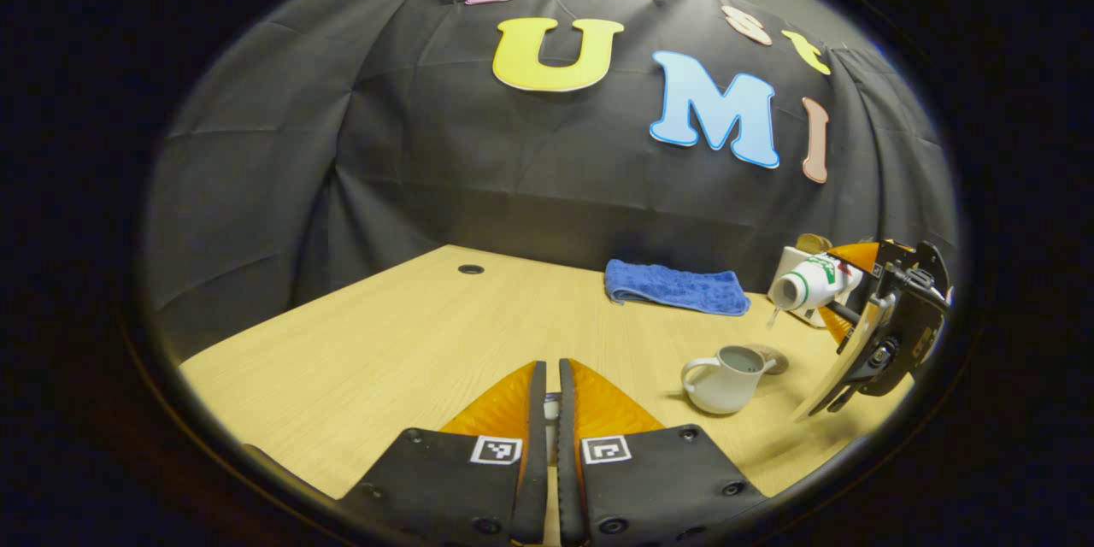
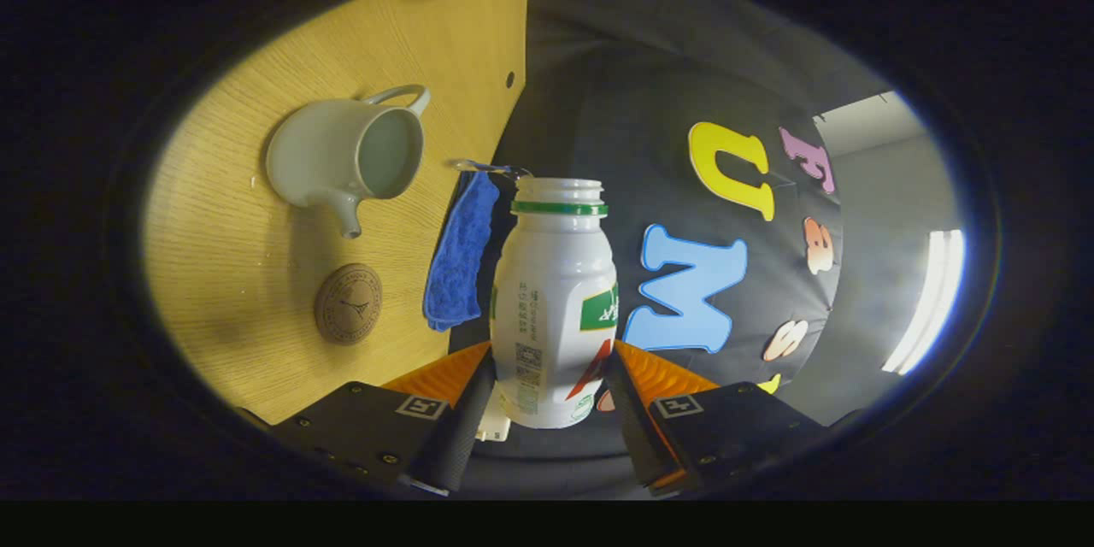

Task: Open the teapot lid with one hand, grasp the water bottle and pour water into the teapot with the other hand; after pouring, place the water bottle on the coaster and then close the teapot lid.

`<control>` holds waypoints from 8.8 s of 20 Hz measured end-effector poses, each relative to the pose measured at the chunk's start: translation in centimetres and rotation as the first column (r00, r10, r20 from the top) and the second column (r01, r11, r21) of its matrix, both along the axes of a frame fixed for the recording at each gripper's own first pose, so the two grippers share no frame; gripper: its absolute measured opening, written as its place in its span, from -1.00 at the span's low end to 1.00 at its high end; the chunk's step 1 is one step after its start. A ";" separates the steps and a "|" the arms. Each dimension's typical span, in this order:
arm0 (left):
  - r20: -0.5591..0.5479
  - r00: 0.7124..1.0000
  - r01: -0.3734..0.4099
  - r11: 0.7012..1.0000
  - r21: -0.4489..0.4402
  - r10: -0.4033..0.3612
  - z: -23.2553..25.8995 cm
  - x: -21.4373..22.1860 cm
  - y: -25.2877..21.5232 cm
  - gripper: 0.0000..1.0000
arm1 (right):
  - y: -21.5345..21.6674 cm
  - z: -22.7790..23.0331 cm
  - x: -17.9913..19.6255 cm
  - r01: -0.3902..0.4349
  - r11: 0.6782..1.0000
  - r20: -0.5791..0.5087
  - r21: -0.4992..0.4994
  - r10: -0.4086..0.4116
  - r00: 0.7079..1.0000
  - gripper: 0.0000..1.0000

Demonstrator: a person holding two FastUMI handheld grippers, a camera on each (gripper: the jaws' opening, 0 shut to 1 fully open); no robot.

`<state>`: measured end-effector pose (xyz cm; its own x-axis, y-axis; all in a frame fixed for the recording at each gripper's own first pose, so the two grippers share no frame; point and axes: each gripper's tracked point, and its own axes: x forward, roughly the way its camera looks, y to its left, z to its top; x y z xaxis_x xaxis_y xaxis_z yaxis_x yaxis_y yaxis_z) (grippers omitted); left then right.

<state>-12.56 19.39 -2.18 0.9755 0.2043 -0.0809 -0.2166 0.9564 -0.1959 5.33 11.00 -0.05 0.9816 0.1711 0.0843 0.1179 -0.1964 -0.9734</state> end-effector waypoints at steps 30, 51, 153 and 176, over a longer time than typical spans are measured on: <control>-0.018 1.000 0.023 1.000 -0.014 -0.023 -1.0 0.4 -0.5 -0.70 | 0.0 1.7 1.1 -0.044 0.995 0.086 -0.087 0.051 0.995 0.46; -0.025 1.000 0.004 1.000 -0.017 -0.004 -1.5 0.6 -0.4 -0.77 | 0.7 6.4 1.8 -0.055 0.983 0.161 -0.174 0.083 0.983 0.45; 0.054 0.967 0.236 0.958 0.163 -0.248 2.5 11.2 -16.7 -0.31 | -14.7 -5.5 0.3 0.367 0.086 -0.377 0.926 0.206 0.903 0.46; 0.092 0.995 0.034 0.995 0.097 -0.043 0.7 5.7 -2.4 -0.33 | -1.0 -9.6 5.0 0.488 0.049 -0.463 0.871 0.413 0.784 0.45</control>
<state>-6.83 17.03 -1.47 0.9852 0.1690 0.0293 -0.1643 0.9790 -0.1209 10.28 9.99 -9.69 0.8858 0.3371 -0.3189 -0.3757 0.9243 -0.0665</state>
